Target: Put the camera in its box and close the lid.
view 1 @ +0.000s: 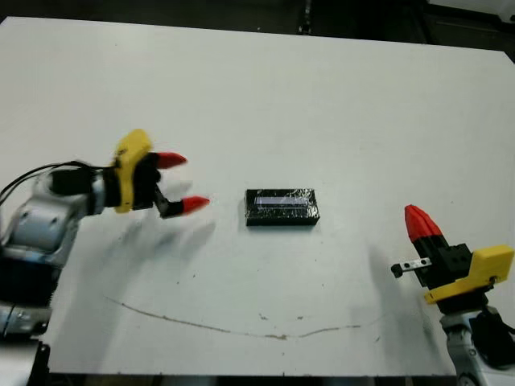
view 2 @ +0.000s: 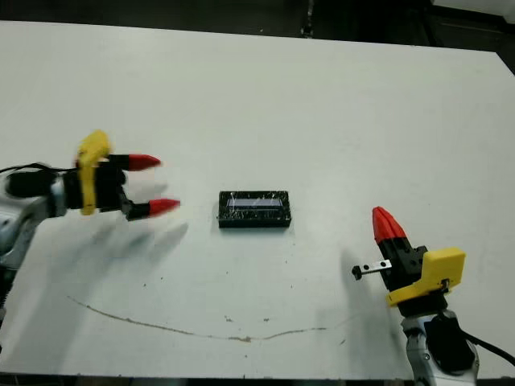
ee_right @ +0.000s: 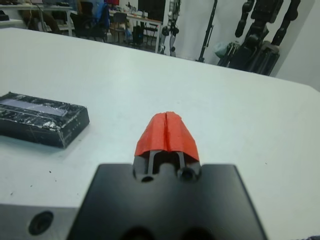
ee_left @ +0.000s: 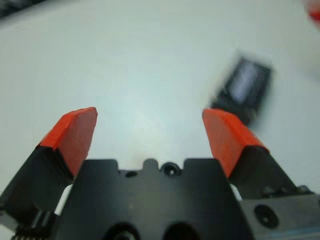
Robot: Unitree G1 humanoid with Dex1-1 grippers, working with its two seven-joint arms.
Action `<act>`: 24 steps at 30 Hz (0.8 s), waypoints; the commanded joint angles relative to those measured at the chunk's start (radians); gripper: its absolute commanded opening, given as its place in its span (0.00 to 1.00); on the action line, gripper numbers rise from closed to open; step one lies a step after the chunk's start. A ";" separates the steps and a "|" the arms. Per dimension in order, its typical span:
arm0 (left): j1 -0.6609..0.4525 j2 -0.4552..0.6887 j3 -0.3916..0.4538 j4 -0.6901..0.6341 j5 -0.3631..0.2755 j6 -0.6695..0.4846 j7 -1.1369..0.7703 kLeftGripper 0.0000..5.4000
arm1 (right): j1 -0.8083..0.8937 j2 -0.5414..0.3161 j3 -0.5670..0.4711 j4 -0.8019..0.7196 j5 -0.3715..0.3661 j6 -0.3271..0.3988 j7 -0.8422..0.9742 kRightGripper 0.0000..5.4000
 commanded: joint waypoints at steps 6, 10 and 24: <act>0.246 -0.231 0.002 -0.155 -0.022 -0.260 0.202 0.73 | -0.063 0.051 0.060 0.010 -0.020 0.048 -0.061 0.00; 0.318 -0.323 -0.012 -0.158 -0.064 -0.328 0.265 0.63 | -0.082 0.079 0.060 0.035 -0.017 0.041 -0.086 0.00; 0.378 -0.400 -0.082 -0.104 0.021 -0.513 0.391 0.24 | -0.072 0.130 0.073 0.010 -0.069 0.068 -0.183 0.00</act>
